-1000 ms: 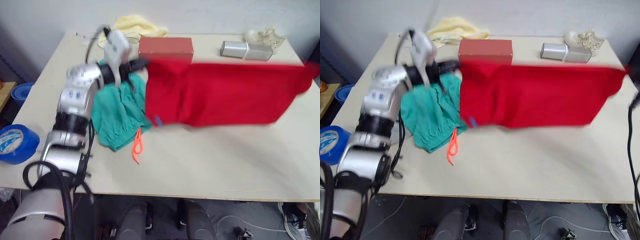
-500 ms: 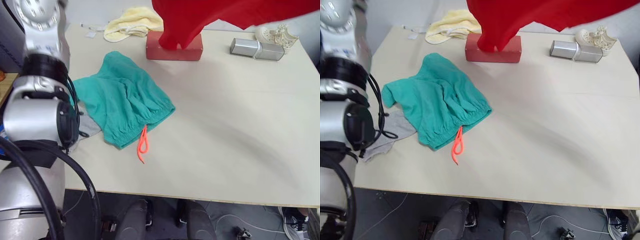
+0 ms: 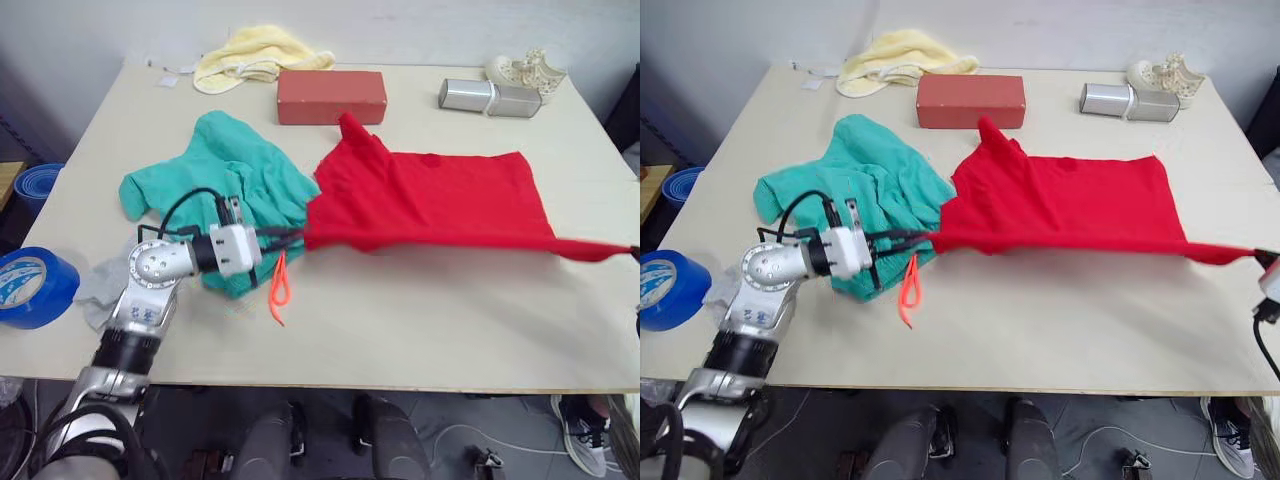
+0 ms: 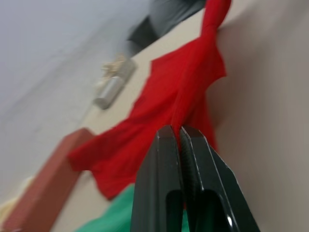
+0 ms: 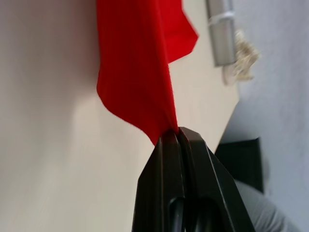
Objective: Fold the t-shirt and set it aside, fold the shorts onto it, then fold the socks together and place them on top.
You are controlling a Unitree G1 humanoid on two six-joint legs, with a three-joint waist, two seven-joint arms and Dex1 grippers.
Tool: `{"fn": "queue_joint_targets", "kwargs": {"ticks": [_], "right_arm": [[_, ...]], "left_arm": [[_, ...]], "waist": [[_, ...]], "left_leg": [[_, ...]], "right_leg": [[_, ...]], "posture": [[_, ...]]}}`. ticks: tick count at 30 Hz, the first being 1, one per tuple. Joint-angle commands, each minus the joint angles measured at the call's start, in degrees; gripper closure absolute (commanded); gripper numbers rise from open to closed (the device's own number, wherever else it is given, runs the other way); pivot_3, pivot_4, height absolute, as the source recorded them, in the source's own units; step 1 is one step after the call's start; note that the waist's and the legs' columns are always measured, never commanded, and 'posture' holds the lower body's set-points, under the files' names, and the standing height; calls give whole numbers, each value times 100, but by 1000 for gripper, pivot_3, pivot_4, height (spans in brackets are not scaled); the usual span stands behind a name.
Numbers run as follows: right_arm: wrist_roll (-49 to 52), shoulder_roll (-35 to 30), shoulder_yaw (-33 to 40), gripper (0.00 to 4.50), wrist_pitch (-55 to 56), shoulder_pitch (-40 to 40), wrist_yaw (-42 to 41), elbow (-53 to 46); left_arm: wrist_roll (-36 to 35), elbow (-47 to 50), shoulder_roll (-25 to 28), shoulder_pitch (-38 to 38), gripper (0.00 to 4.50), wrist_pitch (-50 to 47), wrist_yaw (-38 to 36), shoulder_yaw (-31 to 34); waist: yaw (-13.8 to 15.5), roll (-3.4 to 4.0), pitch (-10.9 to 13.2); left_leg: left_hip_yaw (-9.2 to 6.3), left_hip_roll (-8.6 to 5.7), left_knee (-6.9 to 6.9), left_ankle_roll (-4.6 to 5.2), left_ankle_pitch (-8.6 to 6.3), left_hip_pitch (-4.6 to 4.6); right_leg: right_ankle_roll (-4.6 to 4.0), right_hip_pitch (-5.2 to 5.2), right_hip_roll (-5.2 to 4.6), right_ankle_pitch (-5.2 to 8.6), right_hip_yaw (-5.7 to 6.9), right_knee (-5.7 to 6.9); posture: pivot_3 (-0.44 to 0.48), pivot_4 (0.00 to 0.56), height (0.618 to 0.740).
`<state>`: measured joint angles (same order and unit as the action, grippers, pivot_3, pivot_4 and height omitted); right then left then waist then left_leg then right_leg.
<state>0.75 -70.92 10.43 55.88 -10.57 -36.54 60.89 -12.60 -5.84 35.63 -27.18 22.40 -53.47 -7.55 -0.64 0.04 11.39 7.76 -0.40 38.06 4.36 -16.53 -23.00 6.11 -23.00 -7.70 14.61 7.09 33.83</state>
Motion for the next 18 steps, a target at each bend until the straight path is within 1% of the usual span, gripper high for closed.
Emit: {"fn": "queue_joint_targets", "kwargs": {"ticks": [1,2,3,6,8,9,11,16,17,18], "right_arm": [[453,45,332,4500,-56,417,-386,-60],[512,73,353,4500,-72,566,-490,-125],[594,107,388,4500,-128,696,-607,-205],[611,108,417,4500,-81,1150,-714,-422],[671,125,463,4500,-63,1486,-792,-562],[691,133,473,4500,-80,1653,-829,-614],[660,115,476,4500,-70,1980,-861,-690],[510,30,639,4500,-399,2585,-564,-751],[475,21,705,4500,-445,2663,-439,-783],[501,27,777,4500,-540,2728,-380,-839]], "left_arm": [[-486,636,357,236,4493,-606,-435,174],[-660,836,472,373,4493,-873,-663,105],[-789,994,546,476,4493,-977,-858,69],[-1278,1665,917,912,4493,-1766,-1478,-104],[-1390,2072,1273,1244,4493,-2245,-1871,-272],[-1398,2211,1366,1375,4493,-2335,-1977,-323],[-1421,2454,1469,1573,4493,-2654,-1985,-392],[-956,2789,1745,1799,4493,-3052,-1937,-547],[-1003,2864,1774,1765,4493,-3338,-1816,-500],[-1216,2965,1796,1712,4493,-3732,-1703,-402]], "waist": [[6,0,0],[9,1,-1],[7,5,-3],[-12,8,-5],[-28,9,-5],[-37,10,-6],[-34,13,-8],[-27,18,-11],[-30,19,-11],[-31,20,-12]], "left_leg": [[-11,6,0,-7,-4,25],[-15,7,-1,-44,-36,47],[-14,10,-2,-55,-55,68],[-8,14,-4,-67,-62,72],[-5,21,-3,-63,-53,74],[-5,24,-3,-60,-50,75],[-5,30,-2,-61,-49,77],[-7,31,-2,-90,-68,83],[-7,31,-2,-94,-70,85],[-7,31,-3,-96,-71,86]], "right_leg": [[-5,33,-2,-1,-14,-5],[-12,50,-11,3,-20,-23],[-25,60,-20,12,-24,-15],[-46,45,-29,31,-23,12],[-54,42,-23,47,-22,24],[-56,43,-19,48,-22,23],[-61,45,-11,52,-22,22],[-62,48,-14,52,-27,21],[-62,48,-15,52,-30,22],[-63,47,-16,53,-32,22]], "posture": [[0,150,740],[0,150,740],[0,150,740],[0,150,740],[0,150,740],[0,150,740],[0,150,740],[0,150,740],[0,150,740],[0,150,740]]}}
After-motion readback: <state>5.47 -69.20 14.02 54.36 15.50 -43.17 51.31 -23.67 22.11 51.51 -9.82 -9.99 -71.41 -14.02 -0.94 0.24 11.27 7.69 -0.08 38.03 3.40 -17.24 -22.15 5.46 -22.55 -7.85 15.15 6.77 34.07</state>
